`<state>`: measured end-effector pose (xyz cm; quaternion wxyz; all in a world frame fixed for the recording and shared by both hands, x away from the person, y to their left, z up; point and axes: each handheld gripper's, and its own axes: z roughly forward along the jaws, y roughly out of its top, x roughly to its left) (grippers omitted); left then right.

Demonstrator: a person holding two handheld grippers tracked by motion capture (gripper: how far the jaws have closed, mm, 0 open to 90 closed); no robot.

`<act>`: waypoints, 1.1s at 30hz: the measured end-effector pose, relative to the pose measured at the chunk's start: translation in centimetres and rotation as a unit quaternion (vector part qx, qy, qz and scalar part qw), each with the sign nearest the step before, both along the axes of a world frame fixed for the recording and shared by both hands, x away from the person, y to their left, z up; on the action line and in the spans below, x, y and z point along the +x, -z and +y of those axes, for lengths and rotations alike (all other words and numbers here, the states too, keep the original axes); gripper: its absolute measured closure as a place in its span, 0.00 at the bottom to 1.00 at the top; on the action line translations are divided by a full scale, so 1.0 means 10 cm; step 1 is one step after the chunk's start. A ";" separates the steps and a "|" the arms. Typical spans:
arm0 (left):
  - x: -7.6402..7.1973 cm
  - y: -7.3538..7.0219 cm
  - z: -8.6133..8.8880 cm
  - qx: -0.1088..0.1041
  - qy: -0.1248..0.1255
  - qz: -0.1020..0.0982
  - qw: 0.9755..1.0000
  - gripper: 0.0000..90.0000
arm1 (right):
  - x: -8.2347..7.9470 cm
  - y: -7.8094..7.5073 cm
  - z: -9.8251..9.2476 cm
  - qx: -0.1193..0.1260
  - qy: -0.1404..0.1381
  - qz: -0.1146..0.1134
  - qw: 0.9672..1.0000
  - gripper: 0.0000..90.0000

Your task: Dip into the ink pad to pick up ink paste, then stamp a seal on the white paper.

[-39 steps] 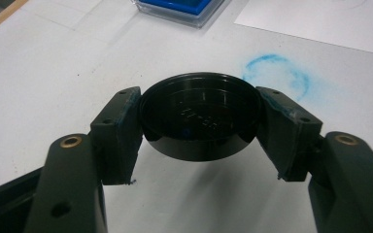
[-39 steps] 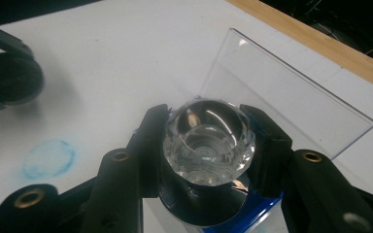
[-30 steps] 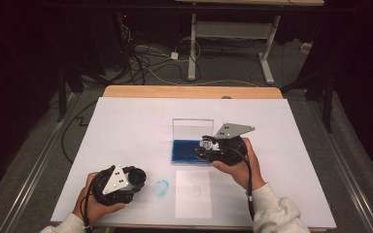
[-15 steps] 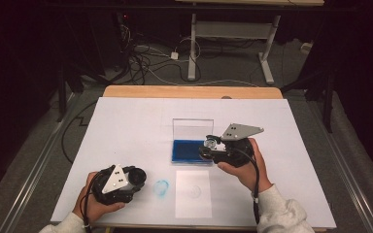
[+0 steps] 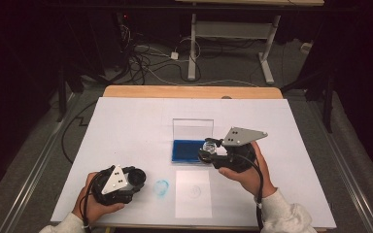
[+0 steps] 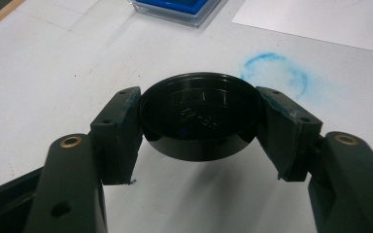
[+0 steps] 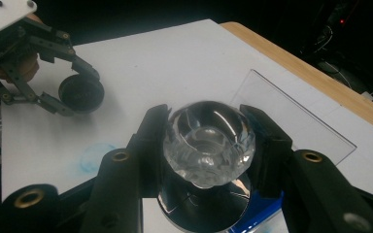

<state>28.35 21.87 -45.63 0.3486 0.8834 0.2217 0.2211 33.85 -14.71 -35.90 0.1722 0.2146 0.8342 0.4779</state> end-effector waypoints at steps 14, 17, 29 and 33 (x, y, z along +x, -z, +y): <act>0.00 0.01 0.03 0.001 -0.003 0.003 1.000 0.40 | -0.08 0.03 0.05 -0.008 -0.020 0.006 1.000 0.63; 0.00 0.01 0.02 0.001 -0.003 0.003 1.000 0.40 | -0.10 0.04 0.05 -0.008 -0.022 0.009 1.000 0.63; -0.01 0.01 0.01 0.004 -0.002 0.001 1.000 0.40 | -0.21 0.08 0.05 -0.018 -0.034 0.014 0.999 0.63; 0.01 -0.01 -0.01 0.002 0.000 0.000 1.000 0.40 | -0.26 0.09 0.04 -0.018 -0.038 0.015 0.999 0.63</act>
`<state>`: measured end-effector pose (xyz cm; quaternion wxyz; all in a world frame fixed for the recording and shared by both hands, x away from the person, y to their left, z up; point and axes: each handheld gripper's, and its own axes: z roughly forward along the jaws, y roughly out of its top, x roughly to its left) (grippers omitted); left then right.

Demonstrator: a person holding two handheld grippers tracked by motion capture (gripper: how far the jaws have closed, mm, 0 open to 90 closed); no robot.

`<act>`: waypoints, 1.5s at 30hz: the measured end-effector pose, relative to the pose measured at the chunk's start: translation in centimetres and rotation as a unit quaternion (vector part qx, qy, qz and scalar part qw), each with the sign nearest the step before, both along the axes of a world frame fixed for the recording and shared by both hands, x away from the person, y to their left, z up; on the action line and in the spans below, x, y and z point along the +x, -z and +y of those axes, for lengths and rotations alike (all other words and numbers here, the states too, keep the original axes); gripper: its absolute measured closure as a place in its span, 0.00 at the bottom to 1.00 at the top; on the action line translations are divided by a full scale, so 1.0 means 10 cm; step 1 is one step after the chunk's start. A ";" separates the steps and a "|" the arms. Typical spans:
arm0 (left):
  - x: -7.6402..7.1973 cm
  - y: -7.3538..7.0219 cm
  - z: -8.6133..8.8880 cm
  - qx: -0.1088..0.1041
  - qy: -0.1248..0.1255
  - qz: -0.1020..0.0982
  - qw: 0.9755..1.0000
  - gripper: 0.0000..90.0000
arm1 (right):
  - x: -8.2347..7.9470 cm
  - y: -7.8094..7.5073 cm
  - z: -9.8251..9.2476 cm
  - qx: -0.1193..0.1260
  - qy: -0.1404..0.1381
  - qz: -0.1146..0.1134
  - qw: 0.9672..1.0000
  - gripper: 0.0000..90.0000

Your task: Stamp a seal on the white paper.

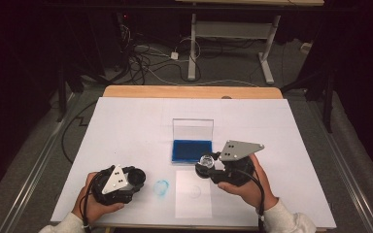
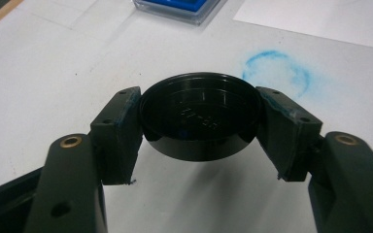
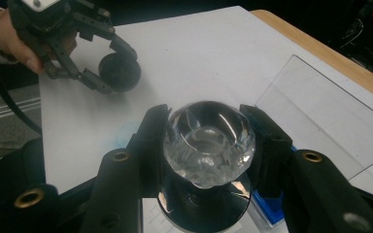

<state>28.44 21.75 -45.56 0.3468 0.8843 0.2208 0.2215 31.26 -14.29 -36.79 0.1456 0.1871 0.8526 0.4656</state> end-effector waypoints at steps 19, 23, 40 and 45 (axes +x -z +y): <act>-0.03 -0.02 -0.02 0.004 -0.001 -0.005 1.000 0.40 | -0.12 0.22 0.08 -0.027 -0.016 0.010 0.999 0.63; -0.02 -0.01 -0.03 0.008 0.001 -0.005 1.000 0.40 | -0.10 0.29 0.10 -0.031 -0.014 0.017 0.999 0.63; -0.02 -0.01 -0.04 0.010 0.003 -0.004 1.000 0.40 | -0.11 0.50 0.24 -0.036 -0.032 0.028 0.998 0.63; -0.02 0.00 -0.04 0.011 0.003 -0.003 1.000 0.40 | -0.11 0.60 0.30 -0.046 -0.037 0.035 0.998 0.63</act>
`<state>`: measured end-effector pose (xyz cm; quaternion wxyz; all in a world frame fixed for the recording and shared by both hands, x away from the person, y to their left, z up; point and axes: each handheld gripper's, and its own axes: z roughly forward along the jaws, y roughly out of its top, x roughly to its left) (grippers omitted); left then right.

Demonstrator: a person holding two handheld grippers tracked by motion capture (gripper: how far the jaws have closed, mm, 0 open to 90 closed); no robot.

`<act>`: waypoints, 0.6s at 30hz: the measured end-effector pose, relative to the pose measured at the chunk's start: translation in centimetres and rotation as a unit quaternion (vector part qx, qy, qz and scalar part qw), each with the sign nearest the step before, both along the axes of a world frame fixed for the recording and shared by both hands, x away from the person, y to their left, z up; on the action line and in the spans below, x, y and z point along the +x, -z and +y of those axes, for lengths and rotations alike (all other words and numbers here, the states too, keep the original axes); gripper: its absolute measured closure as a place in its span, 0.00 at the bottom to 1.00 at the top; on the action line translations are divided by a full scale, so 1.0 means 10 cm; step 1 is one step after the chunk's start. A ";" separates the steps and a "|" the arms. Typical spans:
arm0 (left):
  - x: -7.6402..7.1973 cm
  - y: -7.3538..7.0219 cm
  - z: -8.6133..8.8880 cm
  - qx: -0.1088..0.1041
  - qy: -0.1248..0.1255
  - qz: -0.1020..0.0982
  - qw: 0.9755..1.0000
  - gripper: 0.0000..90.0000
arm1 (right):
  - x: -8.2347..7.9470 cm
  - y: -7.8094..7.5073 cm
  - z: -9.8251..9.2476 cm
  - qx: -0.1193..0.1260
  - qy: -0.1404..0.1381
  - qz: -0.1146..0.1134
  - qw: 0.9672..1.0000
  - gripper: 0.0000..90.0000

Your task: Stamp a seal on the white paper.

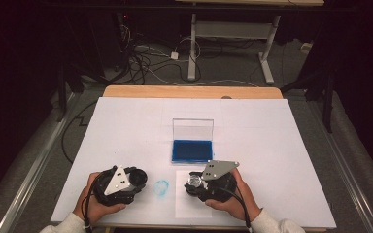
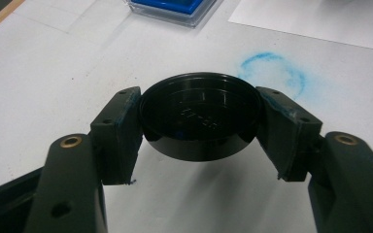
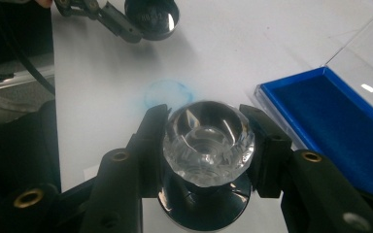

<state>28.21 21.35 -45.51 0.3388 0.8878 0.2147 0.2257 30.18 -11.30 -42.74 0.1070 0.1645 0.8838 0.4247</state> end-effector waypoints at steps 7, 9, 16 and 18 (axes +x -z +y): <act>0.00 0.00 0.00 -0.001 0.000 0.001 1.000 0.40 | 0.01 0.05 0.02 -0.007 -0.004 0.006 1.000 0.63; 0.00 0.00 0.00 0.000 -0.001 0.000 1.000 0.40 | 0.01 0.05 0.02 -0.006 -0.004 0.005 1.000 0.63; 0.00 0.00 -0.01 0.000 -0.001 0.001 1.000 0.40 | 0.01 0.07 0.02 -0.008 -0.001 0.009 1.000 0.63; 0.00 0.00 -0.01 -0.001 -0.001 0.002 1.000 0.40 | 0.01 0.08 0.03 -0.009 -0.002 0.010 1.000 0.63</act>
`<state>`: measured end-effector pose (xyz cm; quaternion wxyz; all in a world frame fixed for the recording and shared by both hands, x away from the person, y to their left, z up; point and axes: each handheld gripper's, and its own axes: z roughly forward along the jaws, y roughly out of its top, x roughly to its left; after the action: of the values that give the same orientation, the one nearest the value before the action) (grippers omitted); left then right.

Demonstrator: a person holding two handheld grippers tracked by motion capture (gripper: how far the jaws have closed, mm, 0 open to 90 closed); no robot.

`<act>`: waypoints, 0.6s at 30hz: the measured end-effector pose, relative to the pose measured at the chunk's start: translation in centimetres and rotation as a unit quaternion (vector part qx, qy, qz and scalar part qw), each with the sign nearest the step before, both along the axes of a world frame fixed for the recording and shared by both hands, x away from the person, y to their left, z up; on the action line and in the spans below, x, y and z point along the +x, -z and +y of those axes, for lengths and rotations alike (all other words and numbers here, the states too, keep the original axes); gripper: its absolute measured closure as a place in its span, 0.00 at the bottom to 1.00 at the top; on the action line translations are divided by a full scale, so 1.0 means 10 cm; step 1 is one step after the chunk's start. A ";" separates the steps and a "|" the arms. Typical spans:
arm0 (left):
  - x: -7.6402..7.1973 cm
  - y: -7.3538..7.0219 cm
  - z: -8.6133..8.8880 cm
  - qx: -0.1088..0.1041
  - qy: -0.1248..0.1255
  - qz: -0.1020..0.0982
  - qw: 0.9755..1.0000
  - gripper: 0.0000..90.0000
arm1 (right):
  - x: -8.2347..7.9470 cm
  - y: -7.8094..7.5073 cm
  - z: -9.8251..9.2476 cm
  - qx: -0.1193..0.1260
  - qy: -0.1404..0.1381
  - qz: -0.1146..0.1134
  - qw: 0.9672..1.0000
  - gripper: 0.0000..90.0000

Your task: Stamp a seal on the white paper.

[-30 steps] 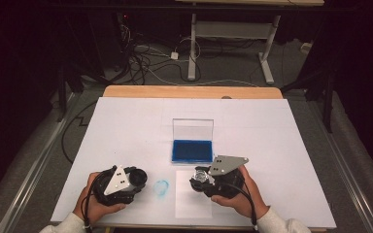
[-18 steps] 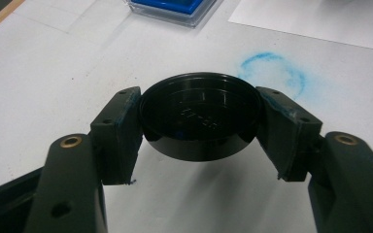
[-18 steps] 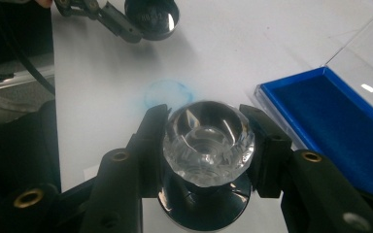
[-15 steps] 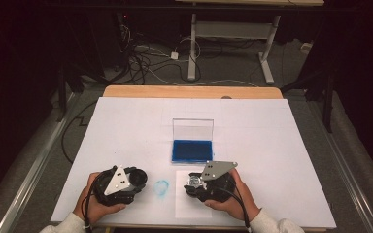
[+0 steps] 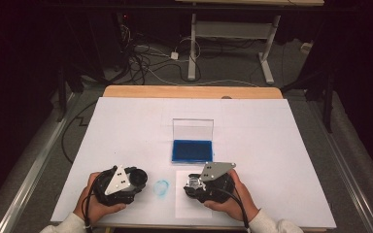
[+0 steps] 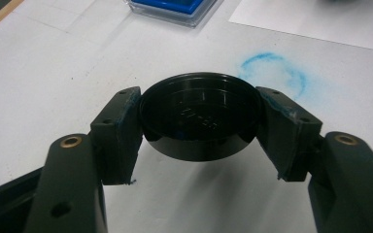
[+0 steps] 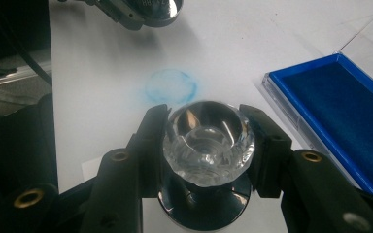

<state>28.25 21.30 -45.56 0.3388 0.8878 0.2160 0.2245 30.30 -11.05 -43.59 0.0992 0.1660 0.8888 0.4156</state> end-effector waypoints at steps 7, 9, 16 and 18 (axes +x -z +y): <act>0.00 0.00 0.00 0.001 0.001 0.002 1.000 0.40 | 0.00 0.05 0.02 -0.007 0.000 0.005 1.000 0.63; 0.00 0.01 -0.01 0.002 0.001 0.002 1.000 0.40 | 0.01 0.06 0.02 -0.008 0.000 0.007 1.000 0.63; 0.00 0.01 -0.01 0.004 0.003 0.003 1.000 0.40 | 0.02 0.13 0.03 -0.005 -0.003 0.006 1.000 0.63; 0.00 0.01 -0.01 0.005 0.003 0.003 1.000 0.40 | 0.02 0.16 0.04 -0.017 -0.006 0.005 1.000 0.63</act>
<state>28.27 21.22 -45.64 0.3346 0.8907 0.2135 0.2216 30.55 -10.66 -45.15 0.0955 0.1612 0.8969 0.4005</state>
